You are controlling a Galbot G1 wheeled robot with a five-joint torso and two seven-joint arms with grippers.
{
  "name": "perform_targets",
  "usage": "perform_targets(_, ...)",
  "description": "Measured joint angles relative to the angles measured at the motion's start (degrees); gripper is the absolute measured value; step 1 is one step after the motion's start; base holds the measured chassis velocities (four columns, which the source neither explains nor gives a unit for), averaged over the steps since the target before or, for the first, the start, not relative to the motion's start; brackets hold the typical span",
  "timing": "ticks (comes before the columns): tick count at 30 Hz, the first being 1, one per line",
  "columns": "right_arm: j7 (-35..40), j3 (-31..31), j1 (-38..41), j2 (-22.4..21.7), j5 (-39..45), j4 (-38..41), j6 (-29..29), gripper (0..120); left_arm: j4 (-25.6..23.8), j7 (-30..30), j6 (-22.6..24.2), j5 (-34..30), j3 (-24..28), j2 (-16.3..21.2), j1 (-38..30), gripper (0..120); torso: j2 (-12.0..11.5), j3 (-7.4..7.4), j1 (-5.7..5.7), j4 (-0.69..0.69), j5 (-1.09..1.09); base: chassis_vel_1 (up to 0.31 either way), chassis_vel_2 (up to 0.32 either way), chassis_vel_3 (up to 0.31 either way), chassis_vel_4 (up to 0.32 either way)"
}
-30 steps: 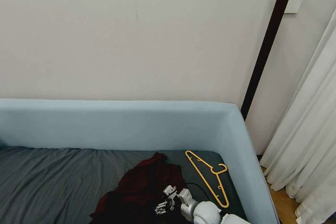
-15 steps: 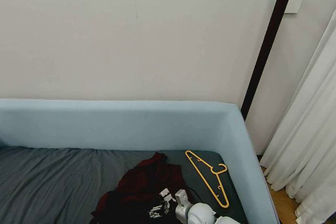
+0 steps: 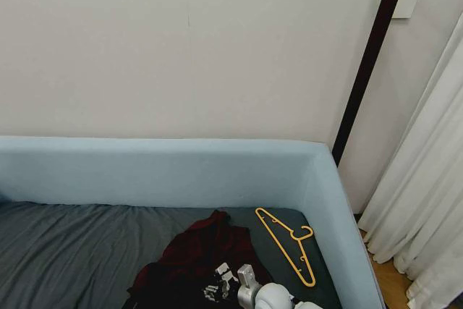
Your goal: Pick up the clothes from the sofa and hang them on the clothes hanger.
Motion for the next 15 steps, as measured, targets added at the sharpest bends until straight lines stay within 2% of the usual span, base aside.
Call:
perform_targets(2,0.1,0.4,-0.2,0.0,0.0,0.0,0.1,26,0.1,0.0,0.0,0.0,0.0,0.0,-0.4,0,0.0,0.0,0.0,0.0,0.0,0.0,0.0,0.0,0.0)
perform_targets(3,0.1,0.4,-0.2,0.0,0.0,0.0,0.1,26,0.1,0.0,0.0,0.0,0.0,0.0,-0.4,0,0.0,0.0,0.0,0.0,0.0,0.0,0.0,0.0,0.0)
perform_targets(6,0.2,0.5,-0.5,-0.4,0.2,0.6,0.1,15,0.1,0.0,0.0,-0.1,0.1,0.1,-0.7,0,0.0,0.0,0.0,0.0,0.0,0.0,0.0,0.0,0.0)
perform_targets(7,0.3,0.5,-0.8,-0.7,0.3,1.1,0.2,7,0.2,0.0,0.1,-0.1,0.3,0.1,-0.9,0,0.0,0.0,0.0,0.0,0.0,0.0,0.0,0.0,0.0)
perform_targets(10,0.4,0.6,-1.2,-0.9,0.4,1.5,0.2,1,0.3,0.0,0.3,-0.1,0.5,0.2,-1.1,0,0.0,0.0,0.0,0.0,0.0,0.0,0.0,0.0,0.0)
perform_targets(15,1.2,1.9,-1.9,-1.8,0.6,3.7,0.2,0,0.3,0.0,0.6,-0.1,0.7,0.7,-1.7,0,0.0,0.0,0.0,0.0,0.01,0.0,0.0,0.0,0.0)
